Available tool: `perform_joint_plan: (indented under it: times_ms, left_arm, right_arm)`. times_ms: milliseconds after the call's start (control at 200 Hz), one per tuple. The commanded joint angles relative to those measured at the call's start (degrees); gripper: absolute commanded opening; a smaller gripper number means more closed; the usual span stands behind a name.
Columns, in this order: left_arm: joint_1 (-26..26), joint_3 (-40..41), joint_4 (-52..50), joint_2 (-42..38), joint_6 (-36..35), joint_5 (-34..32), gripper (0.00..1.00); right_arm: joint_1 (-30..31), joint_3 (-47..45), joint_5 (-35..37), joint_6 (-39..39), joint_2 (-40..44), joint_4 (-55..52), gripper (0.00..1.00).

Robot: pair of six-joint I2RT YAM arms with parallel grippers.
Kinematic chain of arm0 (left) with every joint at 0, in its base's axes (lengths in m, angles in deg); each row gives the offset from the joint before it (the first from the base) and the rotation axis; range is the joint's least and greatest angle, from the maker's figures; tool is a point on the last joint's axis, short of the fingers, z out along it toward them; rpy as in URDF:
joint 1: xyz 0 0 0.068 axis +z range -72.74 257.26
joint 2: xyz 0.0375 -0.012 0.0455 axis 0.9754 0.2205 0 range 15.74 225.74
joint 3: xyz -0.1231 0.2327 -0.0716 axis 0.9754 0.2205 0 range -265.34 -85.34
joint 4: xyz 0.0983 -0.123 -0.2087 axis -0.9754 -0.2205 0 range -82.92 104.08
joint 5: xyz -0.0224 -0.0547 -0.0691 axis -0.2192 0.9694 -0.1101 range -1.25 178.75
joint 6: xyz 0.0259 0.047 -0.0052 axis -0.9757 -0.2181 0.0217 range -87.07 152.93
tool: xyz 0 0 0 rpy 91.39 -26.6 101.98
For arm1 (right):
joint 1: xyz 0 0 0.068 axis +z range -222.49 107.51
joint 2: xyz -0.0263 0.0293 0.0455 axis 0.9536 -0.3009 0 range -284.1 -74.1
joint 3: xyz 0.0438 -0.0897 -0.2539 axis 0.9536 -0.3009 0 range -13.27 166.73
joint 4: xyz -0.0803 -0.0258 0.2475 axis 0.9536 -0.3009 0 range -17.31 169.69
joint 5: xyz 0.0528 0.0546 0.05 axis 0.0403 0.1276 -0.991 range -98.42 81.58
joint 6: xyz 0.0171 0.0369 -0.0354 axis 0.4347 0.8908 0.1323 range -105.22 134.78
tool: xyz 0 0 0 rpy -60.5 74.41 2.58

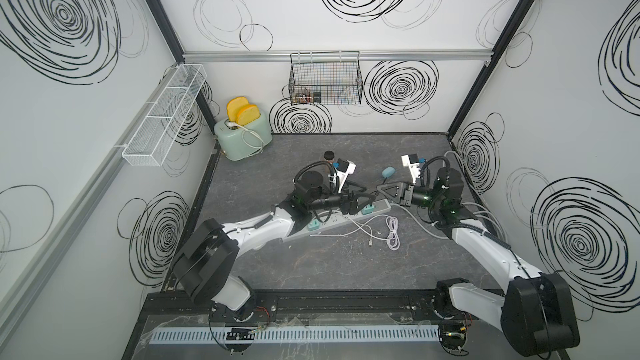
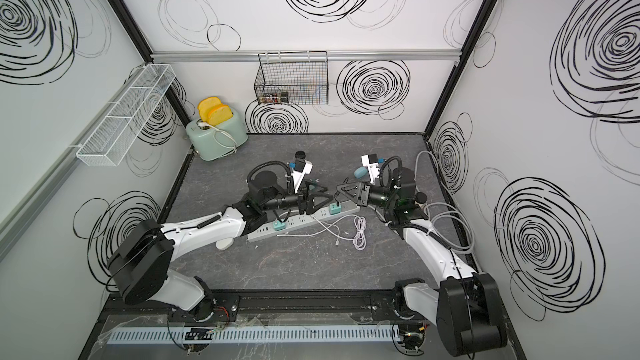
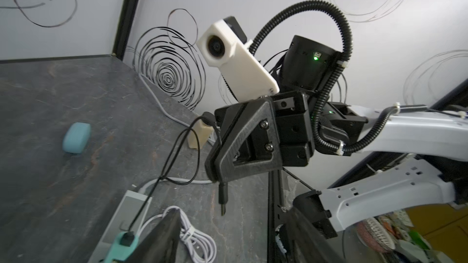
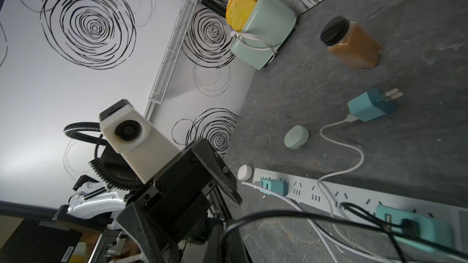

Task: Charge the bluetooth headset
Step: Pick up the charging cable from the center of the board.

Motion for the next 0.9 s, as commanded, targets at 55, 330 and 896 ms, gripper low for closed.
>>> perform_joint_plan:
  times_ms: [55, 330, 896]
  left_arm:
    - [1.7, -8.4, -12.9, -1.5, -14.0, -15.9, 0.75]
    - [3.7, -14.6, -25.1, 1.4, -19.1, -27.5, 0.73]
    - [21.5, 0.3, -68.4, -18.3, 4.8, -48.7, 0.78]
  right_arm:
    - [-3.3, -2.6, 5.2, -0.7, 2.0, -5.9, 0.0]
    - [-4.5, -6.7, 10.1, -3.3, 8.2, -12.1, 0.0]
    - [0.6, -3.5, 17.5, -12.4, -0.6, -15.3, 0.0]
